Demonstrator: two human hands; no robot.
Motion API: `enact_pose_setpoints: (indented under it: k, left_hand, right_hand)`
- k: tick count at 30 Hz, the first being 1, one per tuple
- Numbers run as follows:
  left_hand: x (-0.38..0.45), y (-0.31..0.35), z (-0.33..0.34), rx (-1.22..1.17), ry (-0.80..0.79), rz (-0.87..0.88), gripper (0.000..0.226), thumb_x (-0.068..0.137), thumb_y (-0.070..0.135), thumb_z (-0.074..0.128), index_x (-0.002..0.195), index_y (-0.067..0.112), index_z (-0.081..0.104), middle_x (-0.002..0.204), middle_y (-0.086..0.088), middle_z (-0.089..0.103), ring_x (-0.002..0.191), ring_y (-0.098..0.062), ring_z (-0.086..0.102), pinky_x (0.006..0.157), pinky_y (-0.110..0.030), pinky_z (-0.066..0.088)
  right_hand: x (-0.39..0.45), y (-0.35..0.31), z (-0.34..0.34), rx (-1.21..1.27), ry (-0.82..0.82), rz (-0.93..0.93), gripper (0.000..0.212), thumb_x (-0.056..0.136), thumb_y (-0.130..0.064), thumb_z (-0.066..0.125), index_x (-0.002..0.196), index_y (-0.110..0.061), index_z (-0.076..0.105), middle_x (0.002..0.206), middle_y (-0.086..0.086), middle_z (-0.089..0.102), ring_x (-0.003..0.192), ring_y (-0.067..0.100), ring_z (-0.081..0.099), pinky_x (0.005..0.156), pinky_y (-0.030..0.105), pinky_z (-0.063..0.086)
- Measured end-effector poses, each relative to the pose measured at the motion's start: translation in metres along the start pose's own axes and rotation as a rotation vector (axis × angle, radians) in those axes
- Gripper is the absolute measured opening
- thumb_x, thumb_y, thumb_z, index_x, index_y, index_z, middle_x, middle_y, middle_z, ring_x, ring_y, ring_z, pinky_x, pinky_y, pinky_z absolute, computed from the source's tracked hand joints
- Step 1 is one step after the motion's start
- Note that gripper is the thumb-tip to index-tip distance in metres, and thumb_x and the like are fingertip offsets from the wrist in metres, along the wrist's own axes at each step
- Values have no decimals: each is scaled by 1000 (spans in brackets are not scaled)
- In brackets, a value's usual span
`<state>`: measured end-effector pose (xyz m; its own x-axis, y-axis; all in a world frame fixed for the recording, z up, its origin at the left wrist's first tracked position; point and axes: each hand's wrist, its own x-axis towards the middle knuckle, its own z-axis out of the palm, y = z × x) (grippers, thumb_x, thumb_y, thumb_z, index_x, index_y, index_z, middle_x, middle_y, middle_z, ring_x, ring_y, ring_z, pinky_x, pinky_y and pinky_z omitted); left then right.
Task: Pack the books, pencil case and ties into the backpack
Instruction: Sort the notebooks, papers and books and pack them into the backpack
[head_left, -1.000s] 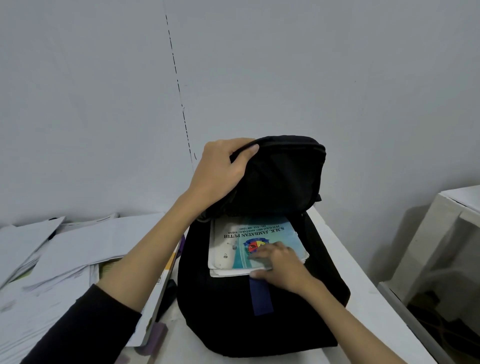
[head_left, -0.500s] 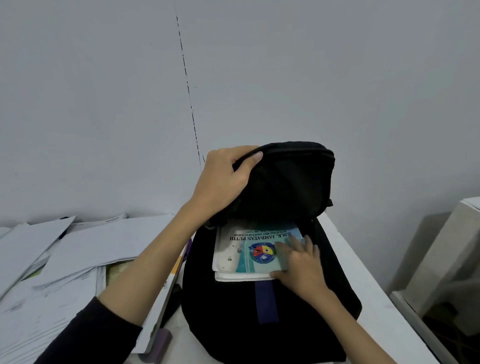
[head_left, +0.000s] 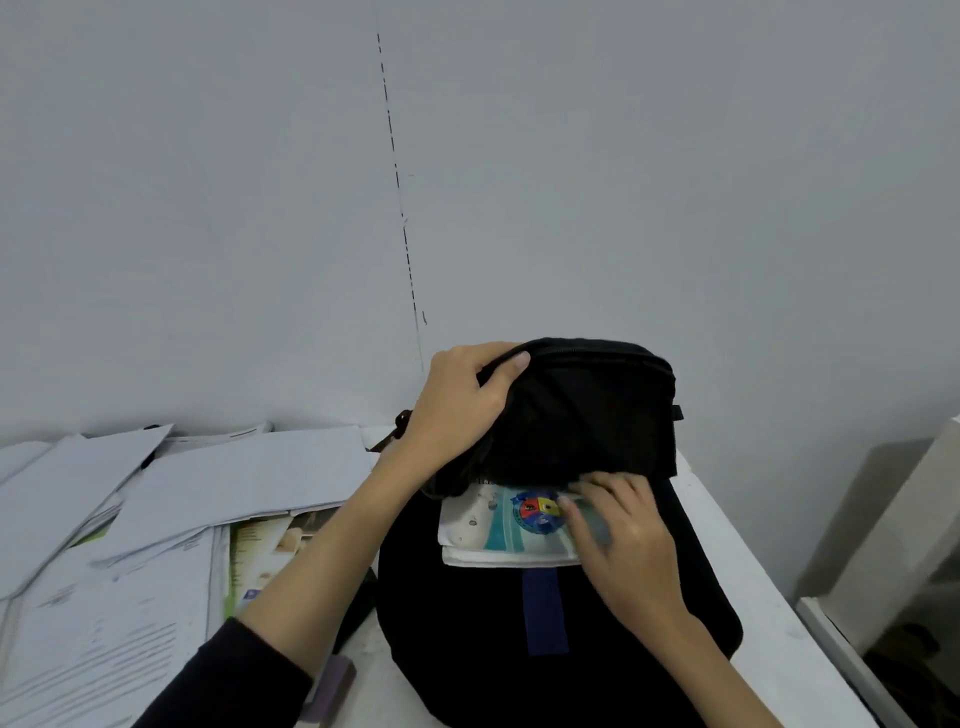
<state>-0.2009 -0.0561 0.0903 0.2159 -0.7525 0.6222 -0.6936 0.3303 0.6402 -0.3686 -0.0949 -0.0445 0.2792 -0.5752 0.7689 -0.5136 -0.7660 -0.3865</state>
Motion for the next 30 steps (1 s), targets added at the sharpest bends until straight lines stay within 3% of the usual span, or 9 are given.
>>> enact_pose_setpoints:
  k: [5,7,9,12,15,20,25,27,30]
  left_hand:
    - [-36,-43,-6,57,-241,-243,33,95,35,47,68,23,62,68,8,64,69,-12,58,74,-37,47]
    - [-57,-59,-16,30,-323,-355,41,98,30,45,58,22,49,58,12,50,59,-7,45,64,-31,38]
    - [-76,-72,-33,-43,-321,-478,38,100,25,40,69,15,59,63,5,54,61,-8,49,59,-26,38]
    - [-102,-89,-72,-188,-167,-655,31,101,16,39,92,11,68,70,-2,62,57,-9,57,45,-18,42]
    - [-132,-109,-120,-156,71,-733,23,98,12,46,92,15,68,78,-4,66,61,-6,61,48,-20,48]
    - [-191,-148,-214,-192,564,-938,19,94,11,53,110,7,63,98,-9,66,92,-22,63,69,-30,55]
    - [-235,-190,-316,-212,848,-1028,39,94,8,54,132,2,46,131,-16,51,118,-27,50,94,-35,44]
    - [-247,-204,-355,-252,920,-1061,42,95,7,51,135,0,42,133,-14,49,113,-25,51,96,-33,41]
    - [-260,-223,-403,-323,979,-1138,32,96,5,48,127,2,47,108,-10,55,83,-20,49,72,-25,42]
  right_hand:
    - [28,-47,-3,33,263,-186,22,87,-16,57,96,-1,71,98,12,63,97,24,51,87,27,43]
    - [31,-58,9,30,216,-210,23,87,-17,55,96,-3,71,99,11,64,99,24,52,89,33,44]
    - [32,-68,26,13,81,-207,24,87,-21,52,93,-7,71,96,6,66,96,23,56,92,34,41]
    - [27,-87,57,-54,-252,-188,30,85,-33,44,84,-18,70,87,-5,65,87,20,59,94,33,35]
    - [19,-113,87,-77,-515,-199,36,83,-41,37,77,-24,69,79,-9,65,80,18,60,93,36,34]
    - [13,-181,132,41,-751,-291,31,89,-38,45,99,-19,68,101,-3,67,103,22,56,96,40,33]
    - [10,-258,186,112,-873,-376,40,95,-42,38,118,-19,60,122,-3,58,120,20,43,101,33,25]
    - [8,-295,210,140,-875,-368,45,92,-46,35,118,-19,60,121,-2,59,117,20,45,97,32,28]
    - [8,-351,245,169,-897,-364,33,96,-39,45,118,-19,60,121,-2,58,115,18,43,94,29,30]
